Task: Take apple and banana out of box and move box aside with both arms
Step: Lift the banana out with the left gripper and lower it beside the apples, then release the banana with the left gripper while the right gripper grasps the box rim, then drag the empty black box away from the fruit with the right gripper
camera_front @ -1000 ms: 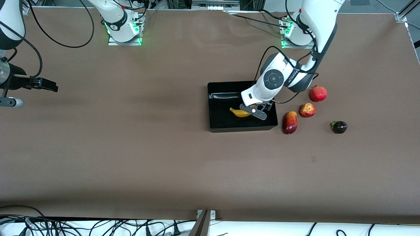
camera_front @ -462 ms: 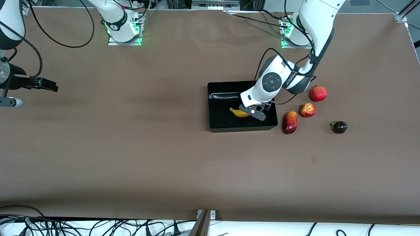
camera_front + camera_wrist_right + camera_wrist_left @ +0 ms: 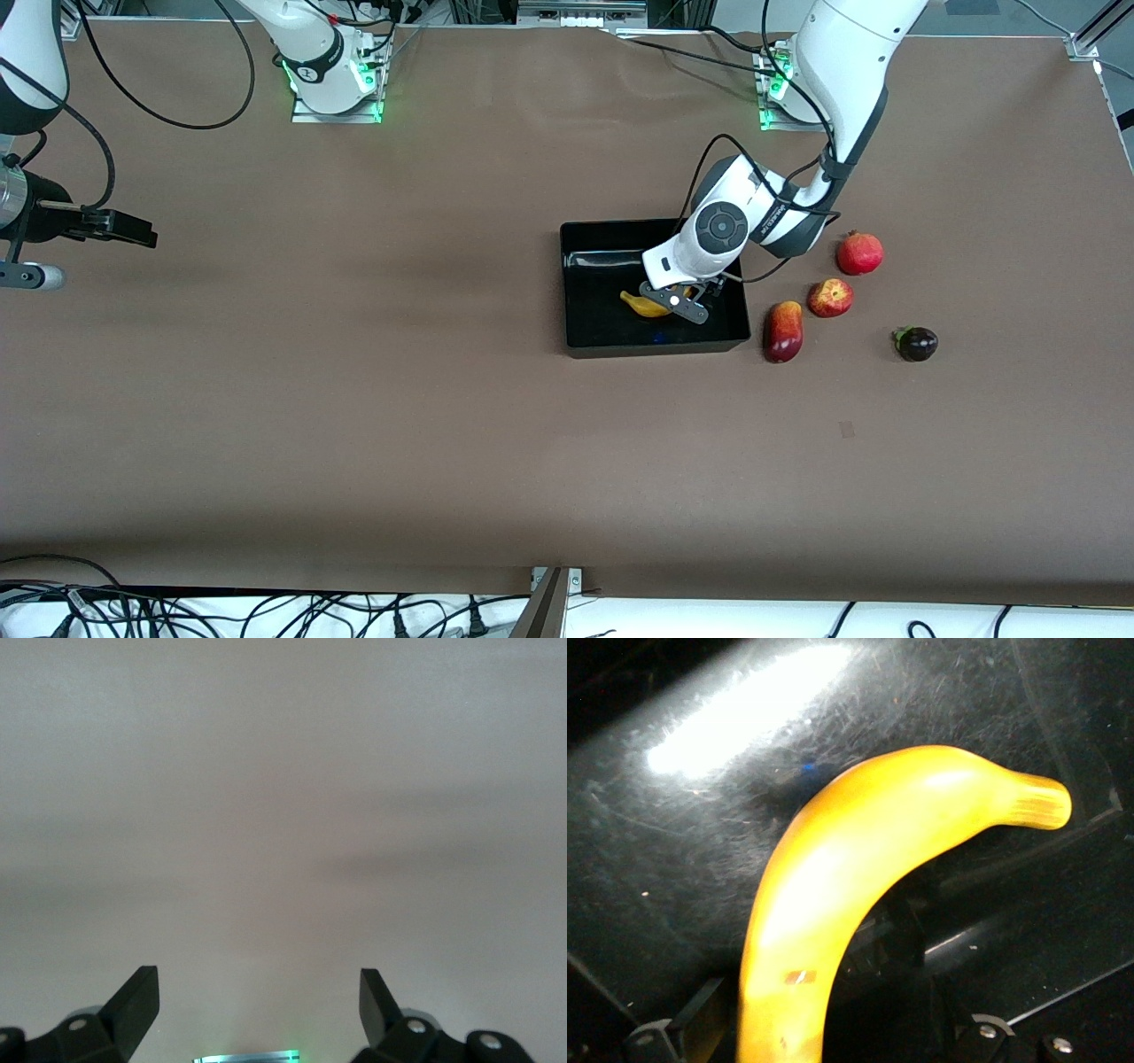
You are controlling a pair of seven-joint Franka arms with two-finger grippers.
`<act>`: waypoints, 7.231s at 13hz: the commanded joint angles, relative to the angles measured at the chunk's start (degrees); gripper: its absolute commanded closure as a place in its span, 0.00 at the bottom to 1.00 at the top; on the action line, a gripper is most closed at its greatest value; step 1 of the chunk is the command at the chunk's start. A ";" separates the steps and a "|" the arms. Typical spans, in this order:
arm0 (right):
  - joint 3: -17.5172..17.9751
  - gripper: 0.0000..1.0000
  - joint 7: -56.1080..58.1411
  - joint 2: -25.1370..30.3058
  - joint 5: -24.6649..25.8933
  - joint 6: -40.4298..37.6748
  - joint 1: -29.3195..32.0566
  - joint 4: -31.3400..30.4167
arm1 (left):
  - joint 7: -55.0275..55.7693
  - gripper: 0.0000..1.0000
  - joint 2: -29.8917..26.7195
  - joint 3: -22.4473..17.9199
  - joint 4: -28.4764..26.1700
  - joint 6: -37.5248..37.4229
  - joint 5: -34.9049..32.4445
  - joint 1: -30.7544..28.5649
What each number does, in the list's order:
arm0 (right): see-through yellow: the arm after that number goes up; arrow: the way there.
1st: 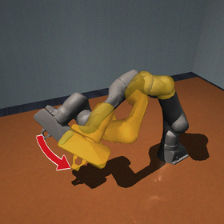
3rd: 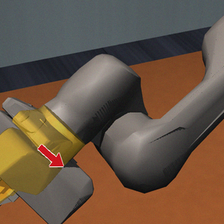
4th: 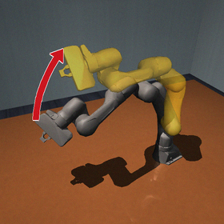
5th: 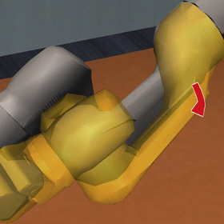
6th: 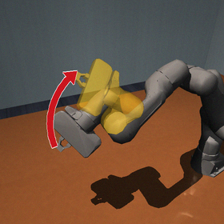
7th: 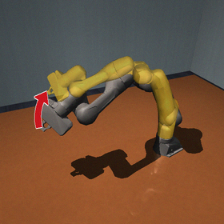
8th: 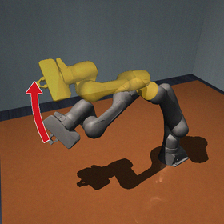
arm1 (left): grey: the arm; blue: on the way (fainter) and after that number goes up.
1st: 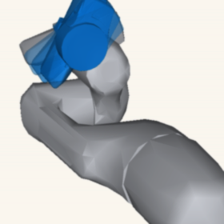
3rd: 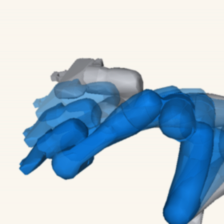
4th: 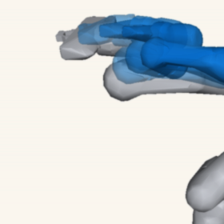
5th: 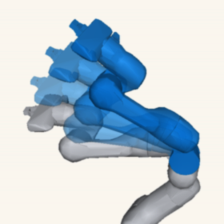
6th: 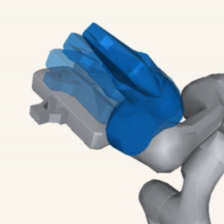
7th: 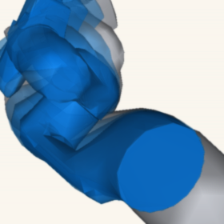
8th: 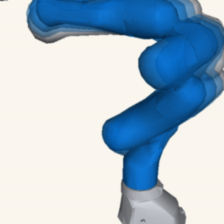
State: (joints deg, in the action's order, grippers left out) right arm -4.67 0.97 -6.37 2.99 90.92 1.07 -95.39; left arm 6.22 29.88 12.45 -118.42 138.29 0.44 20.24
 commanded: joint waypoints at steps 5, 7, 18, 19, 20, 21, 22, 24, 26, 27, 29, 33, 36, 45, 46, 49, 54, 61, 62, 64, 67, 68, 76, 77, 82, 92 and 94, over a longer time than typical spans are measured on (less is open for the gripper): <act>0.10 0.00 0.78 0.05 0.53 -0.83 0.07 0.11 | 0.11 0.26 2.46 -0.50 1.17 1.46 0.00 1.21; 0.10 0.00 0.87 0.05 0.61 -0.74 0.07 0.11 | 0.02 0.62 2.99 -0.50 1.26 1.55 0.00 1.21; 0.19 0.00 0.70 0.05 0.52 -2.50 -0.02 0.02 | 0.28 1.00 -0.08 -0.58 1.96 0.41 0.00 0.33; 0.19 0.00 0.70 0.05 0.44 -2.59 -0.02 0.11 | 0.28 1.00 -1.22 -0.58 1.96 0.06 0.00 -0.02; 0.19 0.00 0.70 0.05 0.52 -2.68 -0.02 0.03 | 0.20 1.00 -2.36 -0.58 2.05 -1.17 0.00 -0.72; 0.27 0.00 0.70 0.13 0.53 -2.76 -0.10 -0.06 | 0.11 1.00 -3.59 -0.50 2.14 -2.31 0.00 -1.33; 0.28 0.00 0.70 0.13 0.53 -2.77 -0.10 -0.06 | 0.02 1.00 -5.00 -0.50 2.05 -3.28 0.00 -1.86; 0.28 0.00 0.78 -0.04 0.53 -2.68 -0.02 0.02 | -0.24 1.00 -7.63 -0.41 2.40 -6.78 0.00 -2.57; 0.19 0.00 0.78 -0.13 0.53 -2.68 -0.02 0.02 | -0.94 1.00 -10.18 -0.06 2.84 -10.30 1.92 -4.06; 0.27 0.00 0.78 -0.13 0.53 -2.68 -0.02 0.02 | -1.99 1.00 -11.50 -0.06 2.84 -11.45 3.33 -4.76; 0.28 0.00 0.78 -0.22 0.53 -2.68 -0.02 0.02 | -6.98 1.00 -13.35 -0.06 3.28 -13.30 4.91 -7.04; 0.28 0.00 0.17 -0.31 0.35 -2.85 -0.37 0.03 | -20.15 1.00 -14.06 -0.67 5.56 -16.29 5.72 -13.45; 0.28 0.00 1.04 -0.83 0.35 -3.72 -1.50 0.11 | -34.47 1.00 -10.56 -0.93 8.45 -16.21 5.54 -20.22; 1.07 0.00 -4.28 -11.54 -4.83 -0.66 -16.08 7.13 | -48.93 1.00 4.03 -8.67 20.23 -15.59 7.39 -24.72; 1.41 0.00 -11.62 -12.60 -6.92 0.82 -17.67 7.75 | -49.11 1.00 5.17 -9.54 21.11 -15.33 7.47 -24.63; 1.94 0.00 -21.98 -15.94 -11.76 9.60 -22.25 8.81 | -49.11 0.01 5.97 -10.16 21.12 -13.57 7.82 -24.63; 2.03 0.00 -26.27 -19.55 -25.05 19.10 -27.51 8.90 | -48.76 0.00 3.62 -11.65 20.77 -14.09 11.34 -24.72; 1.51 0.00 -32.70 -29.99 -23.65 39.30 -44.99 8.11 | -48.49 0.00 -5.96 -12.89 20.51 -26.29 10.81 -25.60; 1.42 0.00 -32.79 -31.14 -22.08 40.90 -46.41 6.98 | -48.49 0.00 -7.72 -14.11 20.51 -28.23 10.64 -25.51; 1.50 0.17 -33.23 -32.29 -19.35 41.00 -47.12 6.27 | -48.41 0.00 -11.40 -14.56 20.51 -30.52 8.45 -25.51; 1.33 0.93 -34.99 -35.89 -19.16 43.54 -50.46 6.18 | -45.44 0.00 -20.62 -14.65 20.33 -37.97 7.04 -25.42; 1.33 1.00 -34.99 -36.08 -19.25 43.64 -50.38 6.18 | -41.94 0.00 -23.96 -14.73 20.42 -41.57 6.51 -25.07; -3.75 1.00 -30.45 -31.25 -19.60 37.25 -47.40 6.70 | -21.26 0.00 -34.01 -12.54 20.95 -49.61 -1.49 -20.85; -4.46 1.00 -26.76 -29.85 -20.21 33.48 -45.65 6.88 | -20.81 0.00 -34.01 -12.54 20.86 -49.61 -1.49 -20.85; -15.86 1.00 -15.69 -26.85 -19.69 20.21 -41.42 6.53 | -18.70 0.00 -34.36 -12.62 20.77 -50.04 -1.49 -20.68; -30.13 1.00 14.83 -25.62 -19.43 16.20 -30.60 -0.93 | -16.85 0.00 -34.98 -10.43 21.03 -51.62 -1.49 -21.03; -31.10 1.00 19.22 -25.44 -19.78 22.95 -30.34 -6.36 | -17.21 0.00 -34.63 -10.86 21.90 -51.71 -1.40 -21.12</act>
State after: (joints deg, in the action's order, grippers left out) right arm -35.39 16.32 -34.05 -16.59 109.07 -29.21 -96.26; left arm -11.35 -4.26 1.62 -97.48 87.65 0.29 -0.75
